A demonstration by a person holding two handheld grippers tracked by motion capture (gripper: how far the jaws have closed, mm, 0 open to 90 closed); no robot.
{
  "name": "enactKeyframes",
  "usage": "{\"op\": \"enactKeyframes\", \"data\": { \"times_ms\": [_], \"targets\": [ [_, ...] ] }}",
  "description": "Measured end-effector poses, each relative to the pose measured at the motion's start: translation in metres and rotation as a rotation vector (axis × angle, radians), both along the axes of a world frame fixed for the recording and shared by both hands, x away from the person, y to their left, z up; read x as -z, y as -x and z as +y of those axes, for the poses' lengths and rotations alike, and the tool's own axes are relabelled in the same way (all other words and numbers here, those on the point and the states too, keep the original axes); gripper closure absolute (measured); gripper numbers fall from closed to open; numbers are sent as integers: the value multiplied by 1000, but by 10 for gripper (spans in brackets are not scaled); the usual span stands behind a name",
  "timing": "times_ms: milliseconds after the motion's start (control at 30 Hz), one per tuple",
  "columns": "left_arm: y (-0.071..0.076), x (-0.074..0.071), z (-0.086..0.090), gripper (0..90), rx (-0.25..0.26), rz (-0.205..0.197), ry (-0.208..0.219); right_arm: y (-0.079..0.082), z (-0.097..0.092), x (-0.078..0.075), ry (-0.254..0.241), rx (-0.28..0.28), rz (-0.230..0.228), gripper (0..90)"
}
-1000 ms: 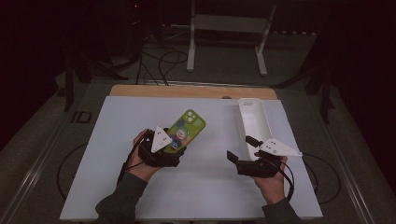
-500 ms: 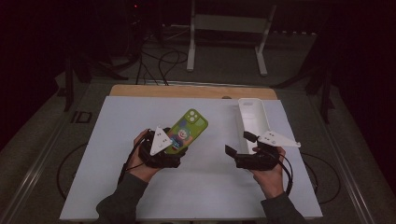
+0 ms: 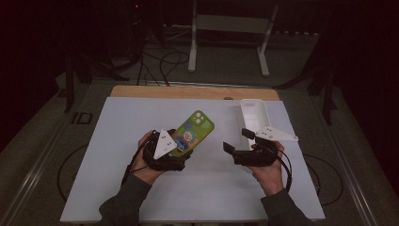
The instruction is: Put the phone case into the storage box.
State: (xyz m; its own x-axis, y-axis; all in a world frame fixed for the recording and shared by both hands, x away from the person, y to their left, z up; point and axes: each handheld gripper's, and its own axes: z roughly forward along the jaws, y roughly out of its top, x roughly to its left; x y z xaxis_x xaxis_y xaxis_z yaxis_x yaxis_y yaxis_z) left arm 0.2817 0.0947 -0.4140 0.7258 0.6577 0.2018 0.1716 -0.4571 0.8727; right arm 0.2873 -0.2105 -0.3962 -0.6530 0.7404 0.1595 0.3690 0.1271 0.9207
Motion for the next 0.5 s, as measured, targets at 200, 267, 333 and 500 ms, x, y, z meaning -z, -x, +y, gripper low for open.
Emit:
{"op": "enactKeyframes", "data": {
  "times_ms": [200, 267, 333, 500],
  "targets": [
    [1, -1, -3, 162, 13, -6, -1, -3, 4, -5, -1, 0, 6, 91],
    [2, -1, -5, 162, 15, -7, 2, -3, 5, -6, 2, 0, 7, 92],
    [2, -1, -5, 162, 19, -9, 2, -4, 7, -7, 2, -3, 11, 95],
    [3, -1, -8, 162, 28, -14, -4, -6, 10, -7, -1, -9, 23, 98]
  ]
}}
